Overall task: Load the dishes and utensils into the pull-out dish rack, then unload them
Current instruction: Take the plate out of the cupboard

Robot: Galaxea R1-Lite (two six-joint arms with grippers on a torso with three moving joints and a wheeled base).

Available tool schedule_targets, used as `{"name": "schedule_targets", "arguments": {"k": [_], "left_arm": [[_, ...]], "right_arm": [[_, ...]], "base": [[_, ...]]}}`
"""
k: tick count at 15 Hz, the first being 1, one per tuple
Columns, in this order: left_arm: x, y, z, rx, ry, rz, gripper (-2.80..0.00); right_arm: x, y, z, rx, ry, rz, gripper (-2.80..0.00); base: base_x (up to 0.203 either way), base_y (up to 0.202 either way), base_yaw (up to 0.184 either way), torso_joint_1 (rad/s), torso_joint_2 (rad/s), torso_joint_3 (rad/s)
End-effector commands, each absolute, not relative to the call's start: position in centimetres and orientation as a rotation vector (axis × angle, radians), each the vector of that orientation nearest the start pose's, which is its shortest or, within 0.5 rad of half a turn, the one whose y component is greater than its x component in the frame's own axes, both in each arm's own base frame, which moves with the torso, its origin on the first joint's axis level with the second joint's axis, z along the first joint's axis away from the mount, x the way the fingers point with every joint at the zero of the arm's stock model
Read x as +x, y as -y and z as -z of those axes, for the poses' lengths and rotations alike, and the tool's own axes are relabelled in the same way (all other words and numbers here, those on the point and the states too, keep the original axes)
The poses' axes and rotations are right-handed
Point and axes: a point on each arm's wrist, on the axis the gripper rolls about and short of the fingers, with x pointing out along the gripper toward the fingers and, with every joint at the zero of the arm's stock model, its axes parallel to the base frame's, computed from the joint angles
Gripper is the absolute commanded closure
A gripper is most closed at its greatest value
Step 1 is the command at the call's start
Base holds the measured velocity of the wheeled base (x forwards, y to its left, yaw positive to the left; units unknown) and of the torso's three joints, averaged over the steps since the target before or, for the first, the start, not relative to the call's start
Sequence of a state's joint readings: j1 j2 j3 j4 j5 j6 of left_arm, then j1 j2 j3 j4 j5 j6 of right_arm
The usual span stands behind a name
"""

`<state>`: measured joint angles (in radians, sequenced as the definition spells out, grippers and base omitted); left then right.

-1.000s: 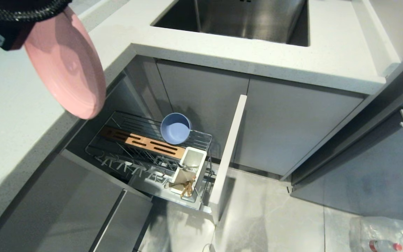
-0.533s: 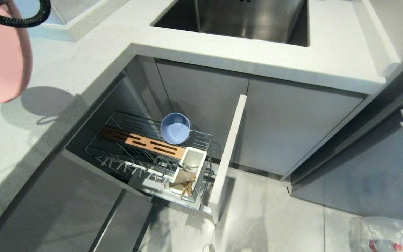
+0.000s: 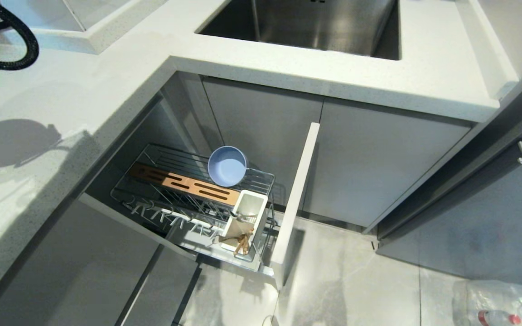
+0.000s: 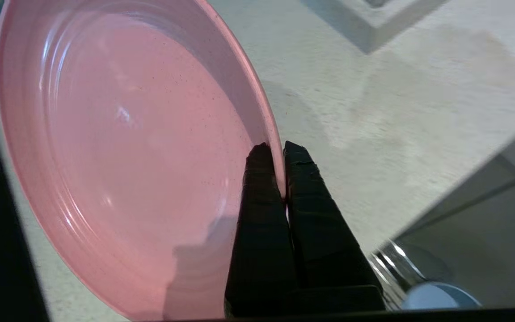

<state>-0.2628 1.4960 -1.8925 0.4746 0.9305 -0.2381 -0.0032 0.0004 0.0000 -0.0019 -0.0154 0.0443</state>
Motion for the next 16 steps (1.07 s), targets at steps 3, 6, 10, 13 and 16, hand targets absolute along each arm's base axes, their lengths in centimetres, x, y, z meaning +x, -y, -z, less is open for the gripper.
{"name": "schedule_targets", "arguments": {"k": [3,6,10,13,16], "left_arm": [[23.1,1.1,-40.9,-0.114,-0.095,-0.791,0.00],[24.1,-1.2,-39.6,-0.101,-0.204,-0.770,0.00],[23.9,-1.1,-38.3,-0.108,-0.333,-0.686,0.00],[23.8,-0.9,-37.5,-0.097,-0.418,-0.656,0.00],[23.9,-0.9,-36.9,-0.111,-0.464,-0.629,0.00]], "right_arm": [[-2.3,0.0,-7.6,0.045,0.003,0.018,0.00],[-2.3,0.0,-7.6,0.045,0.003,0.019,0.00],[-2.3,0.0,-7.6,0.045,0.003,0.018,0.00],[-2.3,0.0,-7.6,0.045,0.003,0.018,0.00],[-2.3,0.0,-7.6,0.045,0.003,0.020,0.00]], "base": [[0.000,0.000,0.000,0.000,0.00,0.000],[0.000,0.000,0.000,0.000,0.00,0.000],[0.000,0.000,0.000,0.000,0.00,0.000],[0.000,0.000,0.000,0.000,0.00,0.000],[0.000,0.000,0.000,0.000,0.00,0.000]]}}
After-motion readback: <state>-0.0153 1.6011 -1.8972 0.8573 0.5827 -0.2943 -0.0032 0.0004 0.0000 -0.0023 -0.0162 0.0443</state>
